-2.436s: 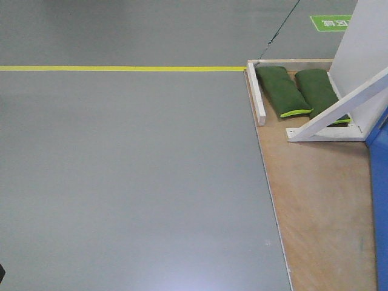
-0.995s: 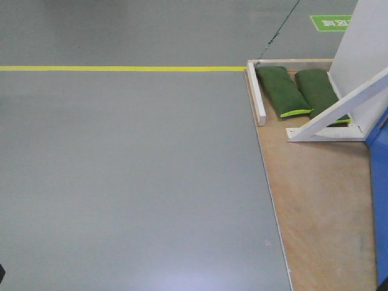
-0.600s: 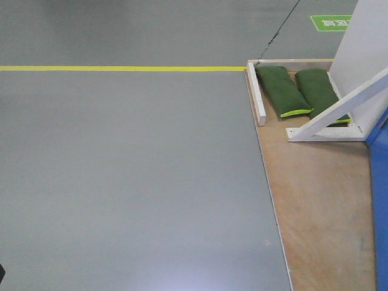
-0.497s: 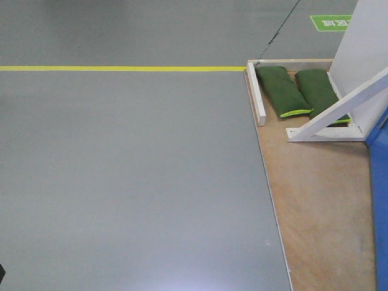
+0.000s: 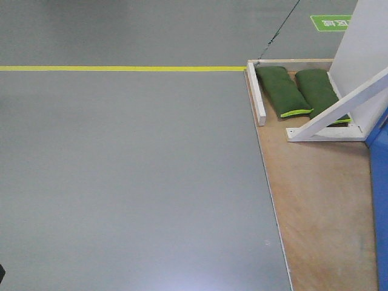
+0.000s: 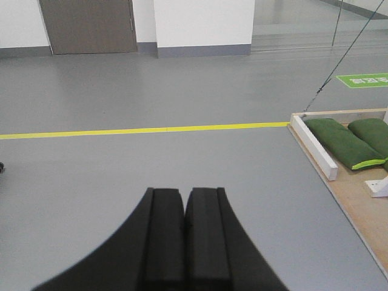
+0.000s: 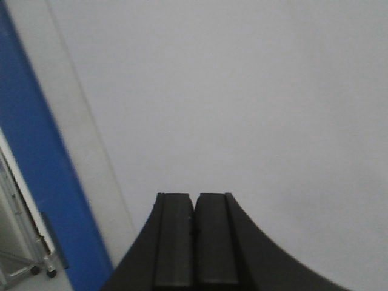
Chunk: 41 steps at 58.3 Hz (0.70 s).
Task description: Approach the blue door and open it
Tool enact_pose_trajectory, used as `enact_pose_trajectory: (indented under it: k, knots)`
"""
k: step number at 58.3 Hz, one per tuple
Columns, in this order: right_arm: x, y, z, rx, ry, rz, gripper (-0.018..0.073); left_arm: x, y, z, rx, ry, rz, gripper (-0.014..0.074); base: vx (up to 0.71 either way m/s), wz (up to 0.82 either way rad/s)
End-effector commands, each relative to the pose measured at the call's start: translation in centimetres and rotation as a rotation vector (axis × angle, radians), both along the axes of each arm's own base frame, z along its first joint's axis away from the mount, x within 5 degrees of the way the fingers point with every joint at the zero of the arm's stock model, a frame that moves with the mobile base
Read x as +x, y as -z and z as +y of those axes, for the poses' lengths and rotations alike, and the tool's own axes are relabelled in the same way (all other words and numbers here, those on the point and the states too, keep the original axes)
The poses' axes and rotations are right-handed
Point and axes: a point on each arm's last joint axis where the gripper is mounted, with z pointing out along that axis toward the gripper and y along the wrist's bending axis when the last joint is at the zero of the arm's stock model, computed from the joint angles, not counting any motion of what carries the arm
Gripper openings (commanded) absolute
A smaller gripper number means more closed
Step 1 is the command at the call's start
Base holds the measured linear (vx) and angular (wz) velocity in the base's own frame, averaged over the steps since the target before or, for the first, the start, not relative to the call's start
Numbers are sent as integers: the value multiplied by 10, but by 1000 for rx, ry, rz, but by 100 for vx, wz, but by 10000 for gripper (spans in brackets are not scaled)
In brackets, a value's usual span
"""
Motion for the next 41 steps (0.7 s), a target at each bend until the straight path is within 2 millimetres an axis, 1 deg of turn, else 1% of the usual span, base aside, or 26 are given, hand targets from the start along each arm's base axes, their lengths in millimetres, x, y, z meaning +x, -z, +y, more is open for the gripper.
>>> enact_pose_trajectory:
  k: [1, 9, 16, 24, 32, 41]
  knots:
    - [15, -36, 11, -197, -6, 58, 12, -1, -17, -1, -9, 6, -121, 73, 0, 0]
    - [40, -38, 9, -247, -56, 55, 12, -1, -17, -1, -9, 6, -121, 73, 0, 0]
    - [59, -38, 10, -257, -105, 46, 12, -1, -17, -1, -9, 6, -121, 73, 0, 0]
    - [75, -40, 13, -268, -144, 40, 12, -1, -17, -1, -9, 6, -121, 73, 0, 0]
    - [84, -45, 19, -267, -178, 34, 12, -1, -17, -1, -9, 6, -121, 73, 0, 0]
    - [84, -59, 31, -285, -186, 34, 12, -1, -17, -1, -9, 6, -121, 73, 0, 0]
